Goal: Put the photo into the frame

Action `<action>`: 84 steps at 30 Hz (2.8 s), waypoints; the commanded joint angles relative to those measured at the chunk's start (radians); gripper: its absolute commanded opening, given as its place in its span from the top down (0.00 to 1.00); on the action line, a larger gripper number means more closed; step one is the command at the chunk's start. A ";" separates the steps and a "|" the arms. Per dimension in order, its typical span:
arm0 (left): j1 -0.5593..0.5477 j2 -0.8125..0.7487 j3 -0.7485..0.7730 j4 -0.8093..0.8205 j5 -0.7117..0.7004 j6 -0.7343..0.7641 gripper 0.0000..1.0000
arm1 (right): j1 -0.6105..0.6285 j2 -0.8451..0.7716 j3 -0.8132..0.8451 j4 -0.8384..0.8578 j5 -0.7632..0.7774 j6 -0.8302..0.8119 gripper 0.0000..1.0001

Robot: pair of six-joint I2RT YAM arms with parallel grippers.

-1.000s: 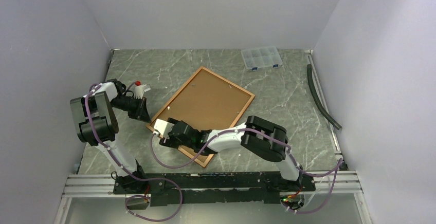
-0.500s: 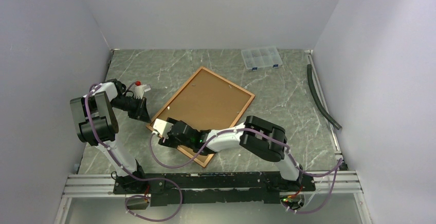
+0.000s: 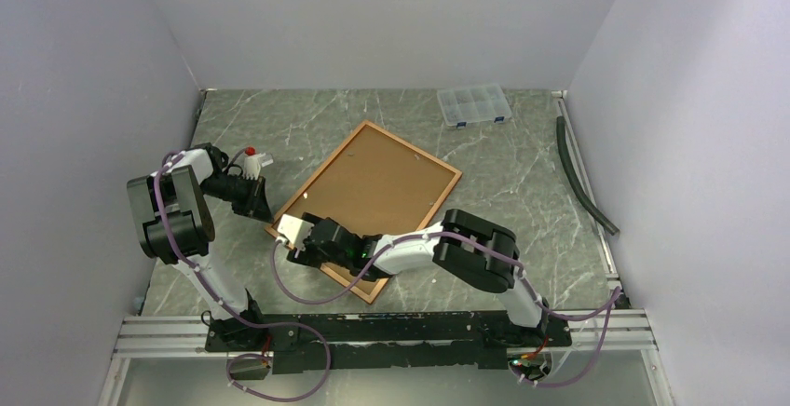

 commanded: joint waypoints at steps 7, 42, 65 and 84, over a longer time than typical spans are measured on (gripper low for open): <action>0.003 0.000 0.028 -0.025 0.023 0.034 0.90 | -0.017 0.037 0.031 0.014 -0.008 0.001 0.36; 0.004 0.012 0.043 -0.035 0.030 0.030 0.91 | -0.037 -0.088 -0.051 0.005 -0.078 0.051 0.34; 0.005 -0.001 0.040 -0.045 0.031 0.038 0.91 | -0.042 0.005 0.031 -0.013 -0.114 0.046 0.34; 0.005 -0.004 0.042 -0.059 0.043 0.047 0.91 | -0.055 0.041 0.050 -0.008 -0.117 0.046 0.36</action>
